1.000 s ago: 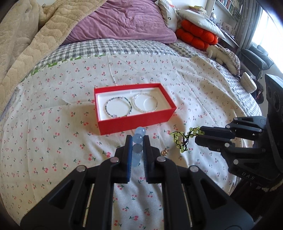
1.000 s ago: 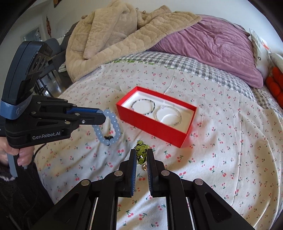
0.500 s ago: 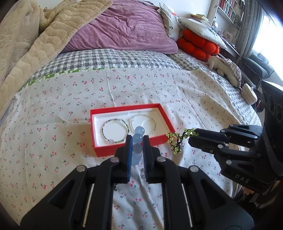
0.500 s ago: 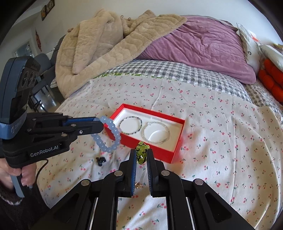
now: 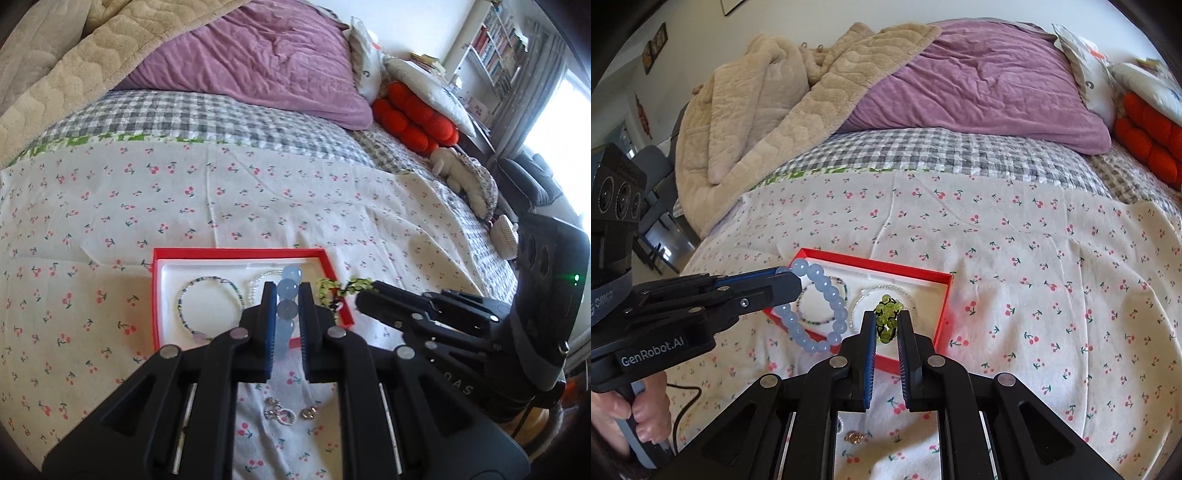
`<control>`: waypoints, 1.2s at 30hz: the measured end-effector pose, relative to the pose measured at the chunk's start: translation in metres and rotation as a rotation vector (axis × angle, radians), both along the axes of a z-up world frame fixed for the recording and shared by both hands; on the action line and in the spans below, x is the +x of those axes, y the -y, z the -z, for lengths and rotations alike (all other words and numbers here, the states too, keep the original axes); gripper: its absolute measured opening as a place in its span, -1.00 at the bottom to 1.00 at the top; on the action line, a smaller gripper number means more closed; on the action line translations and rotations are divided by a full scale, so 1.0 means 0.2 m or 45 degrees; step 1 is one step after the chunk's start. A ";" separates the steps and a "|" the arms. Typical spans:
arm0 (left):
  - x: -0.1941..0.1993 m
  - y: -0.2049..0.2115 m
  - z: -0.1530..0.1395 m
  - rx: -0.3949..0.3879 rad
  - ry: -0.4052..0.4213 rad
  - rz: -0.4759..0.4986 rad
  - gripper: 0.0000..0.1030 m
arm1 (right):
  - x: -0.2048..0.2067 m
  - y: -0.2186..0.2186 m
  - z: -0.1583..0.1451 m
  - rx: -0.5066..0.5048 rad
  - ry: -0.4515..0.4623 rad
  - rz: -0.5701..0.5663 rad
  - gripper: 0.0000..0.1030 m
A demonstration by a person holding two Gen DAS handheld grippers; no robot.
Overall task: Organize jewelry
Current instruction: 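Lower both held pieces into the red box and open both grippers, then withdraw both grippers from the box toward the black hair clip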
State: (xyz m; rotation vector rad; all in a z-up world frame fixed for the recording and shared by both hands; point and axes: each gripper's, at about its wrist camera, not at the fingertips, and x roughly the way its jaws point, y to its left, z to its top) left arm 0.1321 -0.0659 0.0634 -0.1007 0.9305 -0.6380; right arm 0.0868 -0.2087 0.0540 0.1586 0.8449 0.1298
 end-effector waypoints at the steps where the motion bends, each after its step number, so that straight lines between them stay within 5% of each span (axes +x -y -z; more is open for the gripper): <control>1: 0.02 -0.01 0.02 0.012 -0.005 -0.019 -0.75 | 0.01 0.01 0.01 0.006 -0.007 0.008 -0.78; 13: 0.12 -0.08 0.17 0.171 0.042 -0.158 -0.75 | 0.09 -0.06 0.09 0.013 -0.065 0.005 -0.78; 26: 0.12 -0.09 0.20 0.219 0.040 -0.163 -0.73 | 0.16 -0.09 0.12 0.021 -0.111 0.012 -0.76; 36: 0.03 -0.10 0.13 0.306 0.099 -0.140 0.10 | 0.11 -0.03 0.09 0.056 -0.147 0.006 -0.69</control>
